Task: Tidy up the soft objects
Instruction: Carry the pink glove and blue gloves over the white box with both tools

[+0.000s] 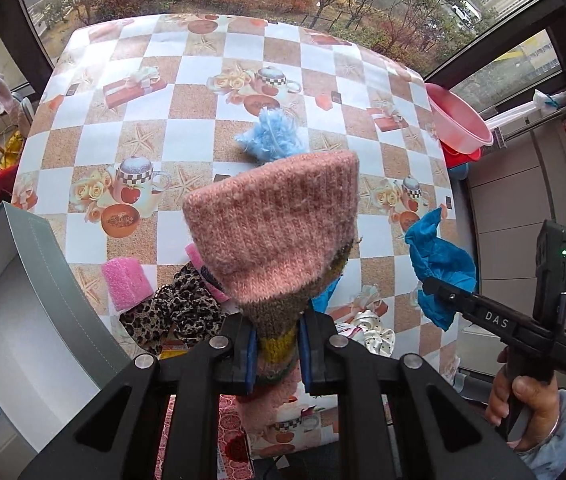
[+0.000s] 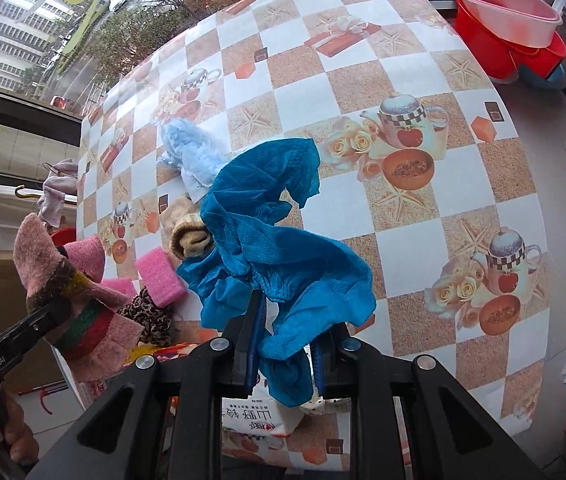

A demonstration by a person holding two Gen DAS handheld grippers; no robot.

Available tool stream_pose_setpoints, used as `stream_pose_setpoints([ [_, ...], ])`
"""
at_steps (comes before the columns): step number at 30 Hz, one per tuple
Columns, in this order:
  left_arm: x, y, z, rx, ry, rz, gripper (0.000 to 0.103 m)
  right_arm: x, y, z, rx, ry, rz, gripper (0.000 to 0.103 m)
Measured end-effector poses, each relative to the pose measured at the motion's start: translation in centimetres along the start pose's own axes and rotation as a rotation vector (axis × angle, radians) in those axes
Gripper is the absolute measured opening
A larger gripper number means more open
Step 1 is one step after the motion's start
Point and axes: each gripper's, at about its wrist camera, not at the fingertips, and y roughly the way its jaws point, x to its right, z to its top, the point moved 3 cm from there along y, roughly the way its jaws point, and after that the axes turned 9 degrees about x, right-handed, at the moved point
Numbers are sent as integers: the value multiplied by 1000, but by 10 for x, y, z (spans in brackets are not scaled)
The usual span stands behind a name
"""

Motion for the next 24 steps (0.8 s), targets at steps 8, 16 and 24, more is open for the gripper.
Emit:
stream_pose_setpoints([
  [8,28,-19,-18,15,44,5,18,7,-25,-8,15,-6,33,22],
  [16,61,-23,-58,-5,72,-6,18,20,-42,-26,2,-32,42,22],
  [24,72,-29,-110,-42,99,-2,18,29,-48,-59,-34,-79,58,22],
])
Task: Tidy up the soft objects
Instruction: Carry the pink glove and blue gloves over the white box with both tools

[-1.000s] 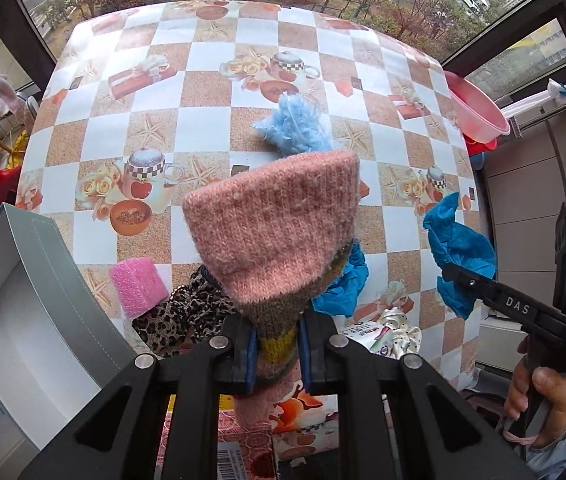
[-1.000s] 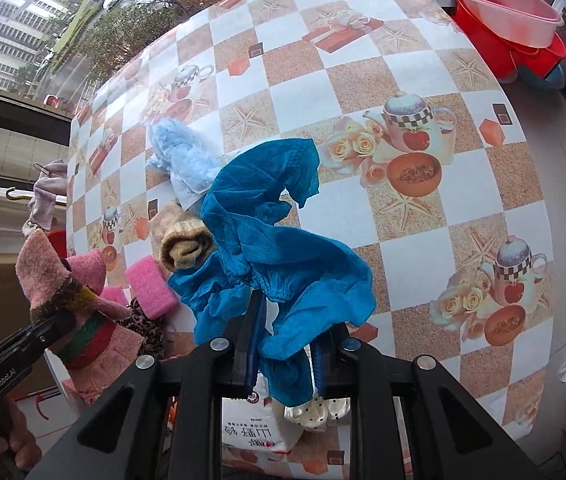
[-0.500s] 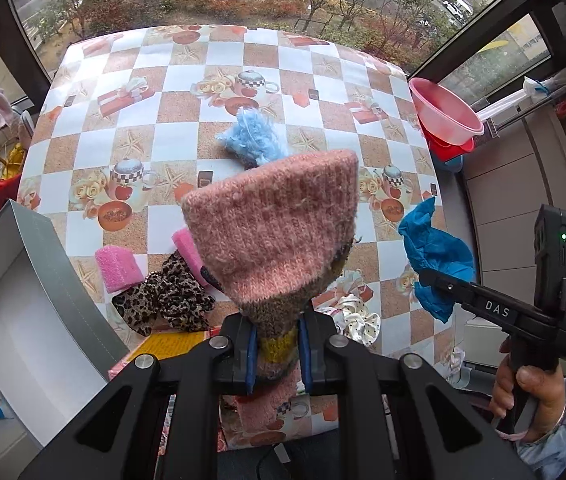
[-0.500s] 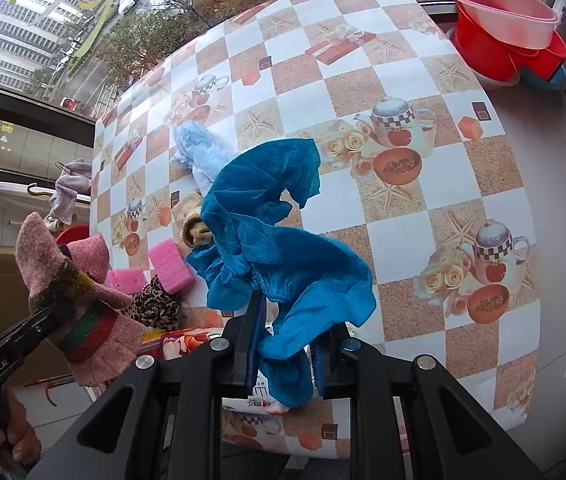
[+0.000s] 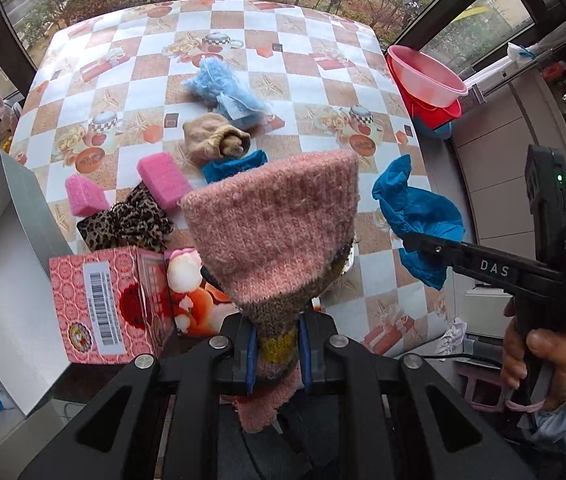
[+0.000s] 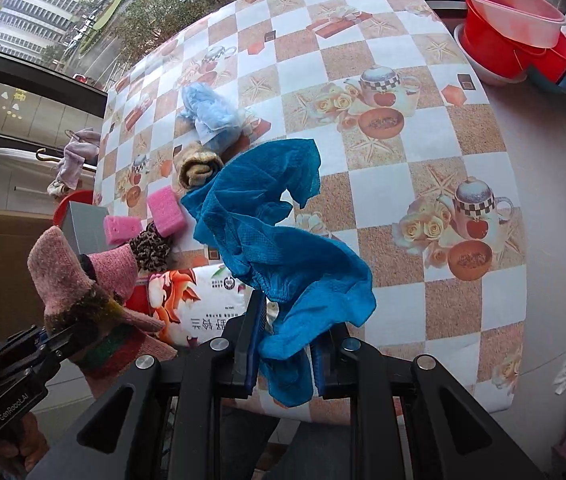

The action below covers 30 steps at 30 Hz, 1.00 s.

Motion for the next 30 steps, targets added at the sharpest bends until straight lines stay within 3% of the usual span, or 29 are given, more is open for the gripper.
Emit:
stream_pose_setpoints([
  [7,-1,-4,-33,-30,18,-2,18,-3,1,-33,-34,-4,13,22],
  [15,-10,-14,-59,-33,123,-30,18,-20,4,-69,-49,1,17,22],
  [30,-91,-43,-103,-33,201,-71,18,-102,16,-135,-53,-34,-5,22],
])
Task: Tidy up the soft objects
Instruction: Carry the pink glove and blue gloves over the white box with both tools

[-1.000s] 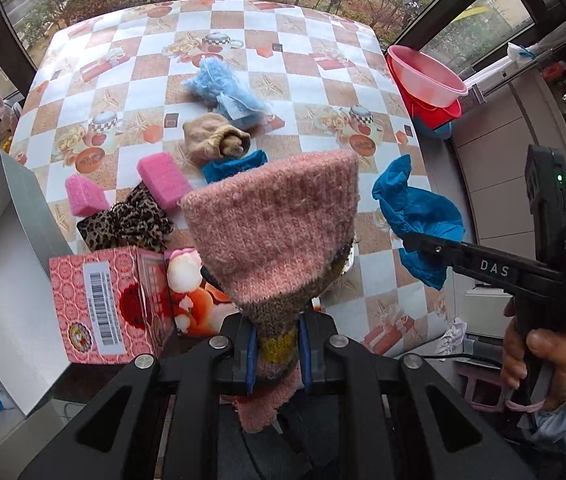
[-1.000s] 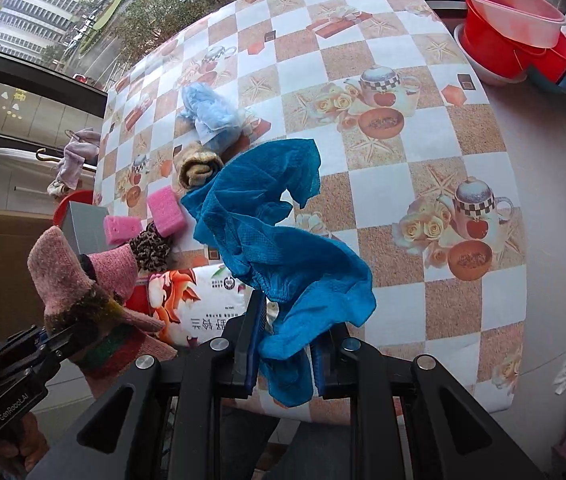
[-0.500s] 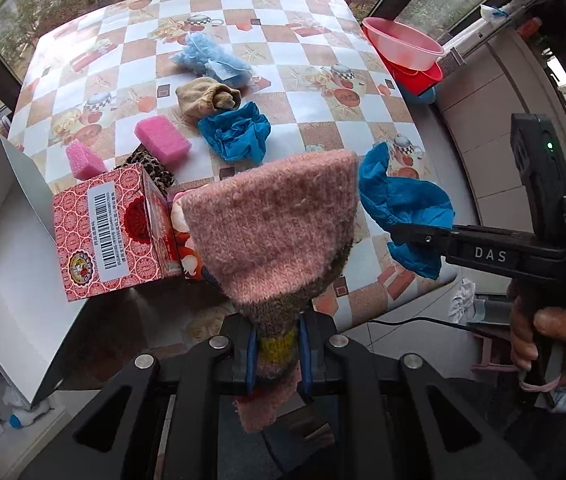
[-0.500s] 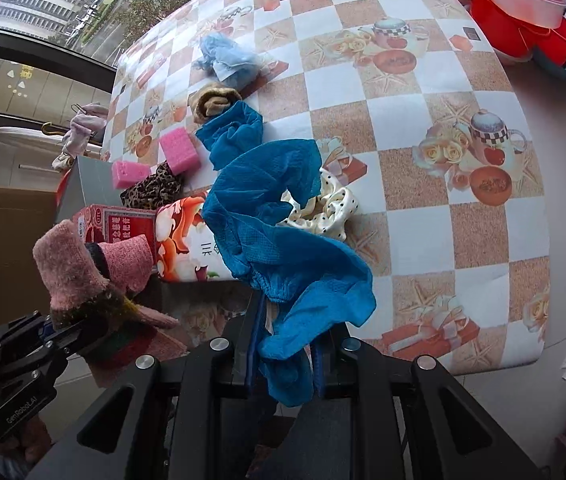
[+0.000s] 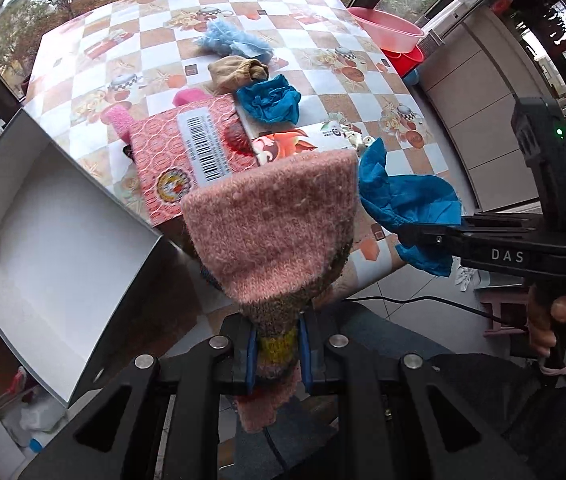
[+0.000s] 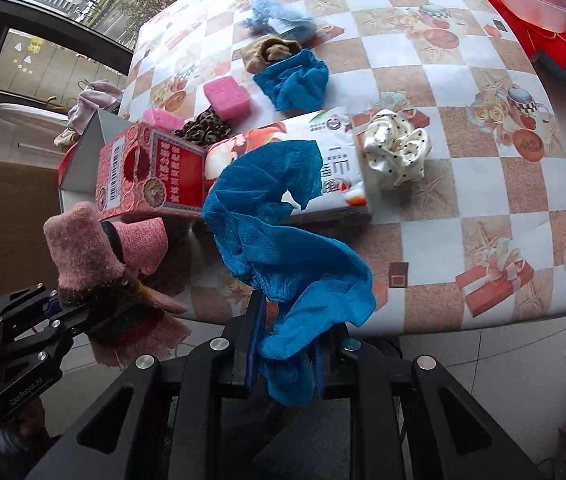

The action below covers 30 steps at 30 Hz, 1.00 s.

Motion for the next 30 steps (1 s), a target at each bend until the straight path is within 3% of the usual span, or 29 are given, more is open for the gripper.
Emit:
stream_pose_setpoints([
  [18,-96,-58,-38,123,-161,56,18,-139,19,-23,-25,-330,102,22],
  [30,-159,-88,-44,224,-327,119,18,-207,32,-10,-17,-490,115,22],
])
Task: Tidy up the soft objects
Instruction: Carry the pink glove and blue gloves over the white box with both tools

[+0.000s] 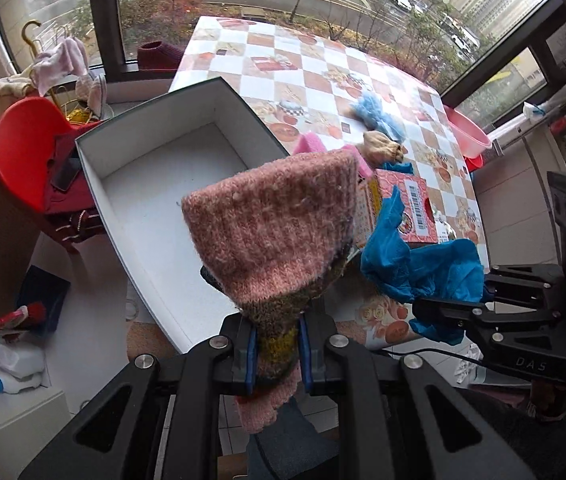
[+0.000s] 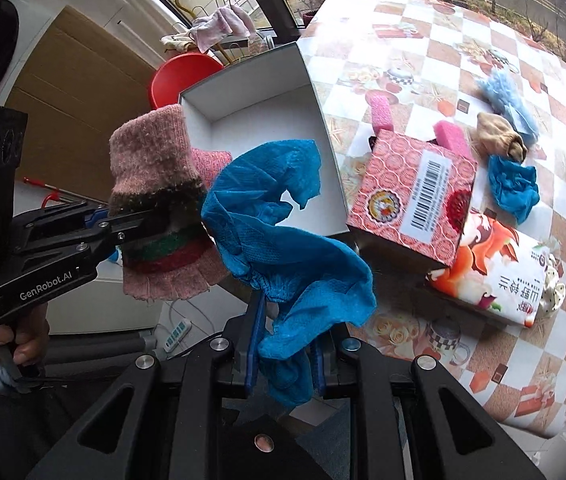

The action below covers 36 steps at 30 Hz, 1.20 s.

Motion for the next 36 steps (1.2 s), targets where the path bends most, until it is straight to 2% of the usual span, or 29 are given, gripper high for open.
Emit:
stream_pose_setpoints([
  [3,-15,-4,7,36,-48,41,18,-8,5,12,4,-18,4,22],
  [6,-24,-8,14,88,-41,107,18,-14,10,23,10,-23,7,22],
  [8,-28,-6,17,100,-33,124,18,-15,14,29,7,-17,13,22],
  [18,-52,14,36,83,-115,150,18,-20,33,57,-14,9,15,22],
  [24,-69,25,51,74,-170,131,18,-23,45,71,-18,24,7,22],
  [31,-83,41,66,56,-198,162,18,-22,60,84,-22,71,3,22],
  [36,-87,53,73,46,-191,212,18,-24,71,90,-31,80,2,22],
])
